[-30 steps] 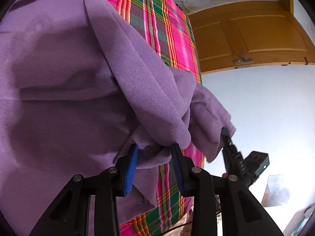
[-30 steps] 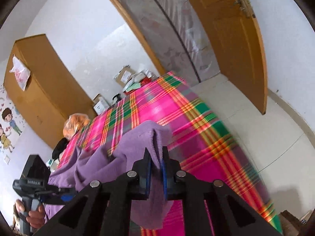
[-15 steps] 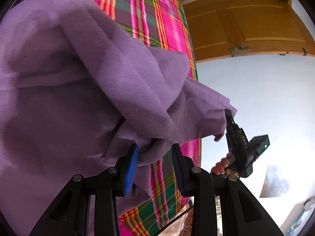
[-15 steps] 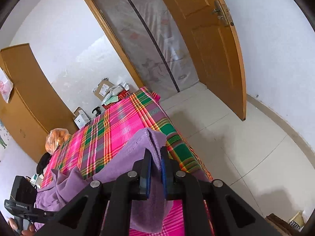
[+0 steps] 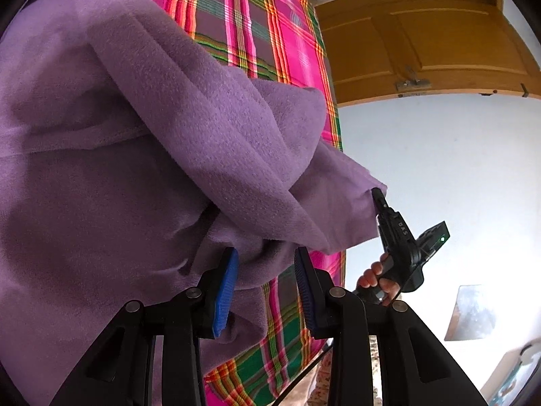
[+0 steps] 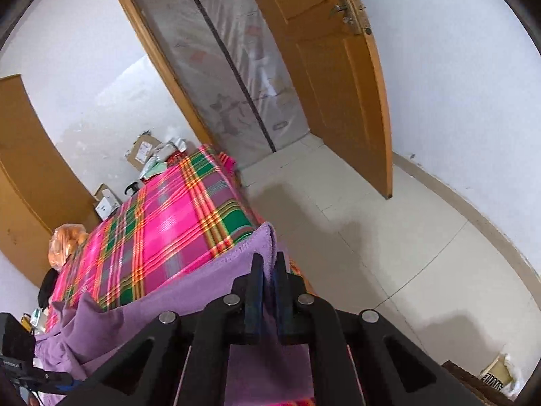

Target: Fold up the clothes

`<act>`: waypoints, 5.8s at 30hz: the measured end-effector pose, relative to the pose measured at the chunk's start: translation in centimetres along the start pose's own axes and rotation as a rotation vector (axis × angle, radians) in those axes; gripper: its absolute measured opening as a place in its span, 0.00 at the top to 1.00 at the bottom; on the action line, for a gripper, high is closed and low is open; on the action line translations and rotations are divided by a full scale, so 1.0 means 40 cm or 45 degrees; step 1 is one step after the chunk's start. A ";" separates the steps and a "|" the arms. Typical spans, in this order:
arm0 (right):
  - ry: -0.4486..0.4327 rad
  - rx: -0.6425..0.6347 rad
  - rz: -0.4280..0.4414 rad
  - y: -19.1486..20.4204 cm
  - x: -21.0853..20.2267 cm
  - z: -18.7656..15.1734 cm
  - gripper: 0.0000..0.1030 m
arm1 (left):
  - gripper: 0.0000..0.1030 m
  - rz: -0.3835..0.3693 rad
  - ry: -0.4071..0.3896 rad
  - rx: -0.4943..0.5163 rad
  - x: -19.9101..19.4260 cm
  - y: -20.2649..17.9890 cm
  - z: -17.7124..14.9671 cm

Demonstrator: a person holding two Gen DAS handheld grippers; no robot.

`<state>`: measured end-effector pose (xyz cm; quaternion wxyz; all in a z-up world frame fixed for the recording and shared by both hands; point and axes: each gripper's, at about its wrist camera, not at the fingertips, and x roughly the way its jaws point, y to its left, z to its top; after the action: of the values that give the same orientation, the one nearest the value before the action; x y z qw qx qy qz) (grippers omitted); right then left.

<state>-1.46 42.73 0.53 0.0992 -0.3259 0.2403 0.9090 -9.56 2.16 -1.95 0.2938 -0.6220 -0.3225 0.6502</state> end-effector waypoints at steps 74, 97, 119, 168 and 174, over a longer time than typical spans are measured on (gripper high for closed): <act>-0.104 -1.033 -0.050 0.495 0.007 -0.161 0.97 | 0.94 0.299 -0.503 0.076 -0.219 -0.060 0.194; -0.133 -1.149 -0.212 0.595 0.269 -0.039 0.97 | 0.94 0.347 -0.554 0.003 -0.169 -0.033 0.376; 0.034 -0.635 -0.225 0.319 0.114 0.025 0.79 | 0.80 0.339 -0.524 0.046 -0.263 -0.010 0.265; 0.255 -0.443 0.150 0.429 -0.054 -0.315 0.86 | 0.77 0.449 -0.682 -0.251 -0.604 0.387 -0.306; 0.220 -0.406 0.092 0.377 -0.102 -0.316 0.87 | 0.77 0.430 -0.664 -0.252 -0.588 0.396 -0.314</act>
<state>3.48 23.28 0.27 -0.0075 -0.4055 0.1125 0.9071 4.56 -25.40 -0.03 0.0273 -0.5048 -0.3409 0.7926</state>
